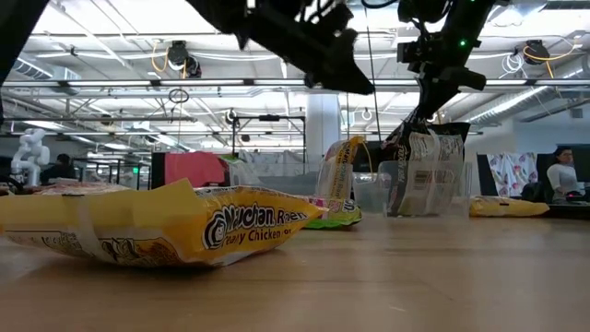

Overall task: Sort Maruchan noodles
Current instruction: Put the black noodle pack into the right transparent bin

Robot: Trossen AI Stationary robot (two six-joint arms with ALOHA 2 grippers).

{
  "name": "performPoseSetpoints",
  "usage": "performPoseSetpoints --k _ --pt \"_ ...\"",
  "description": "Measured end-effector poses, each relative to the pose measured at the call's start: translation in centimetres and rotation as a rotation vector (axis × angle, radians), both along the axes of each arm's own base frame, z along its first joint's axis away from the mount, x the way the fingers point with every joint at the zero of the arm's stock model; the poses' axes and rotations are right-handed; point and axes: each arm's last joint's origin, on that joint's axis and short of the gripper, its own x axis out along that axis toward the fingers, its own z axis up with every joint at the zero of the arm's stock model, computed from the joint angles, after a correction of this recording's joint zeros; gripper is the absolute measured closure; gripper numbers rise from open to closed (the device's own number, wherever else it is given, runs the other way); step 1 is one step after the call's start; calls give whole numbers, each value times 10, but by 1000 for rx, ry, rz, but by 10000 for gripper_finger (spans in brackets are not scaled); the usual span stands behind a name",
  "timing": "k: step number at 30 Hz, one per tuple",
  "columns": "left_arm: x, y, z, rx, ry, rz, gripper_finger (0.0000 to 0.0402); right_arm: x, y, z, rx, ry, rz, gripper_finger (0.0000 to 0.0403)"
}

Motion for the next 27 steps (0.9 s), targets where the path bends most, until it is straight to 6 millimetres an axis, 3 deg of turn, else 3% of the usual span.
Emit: performPoseSetpoints --k 6,21,27 --pt "13 -3 -19 -10 -25 -37 319 0 0 0 2 -1 -1 403" --pt "19 9 1 -136 -184 38 319 2 -1 1 -7 -22 -1 403" --pt "38 7 -12 -182 -134 -24 319 3 -1 2 -12 -35 0 403"
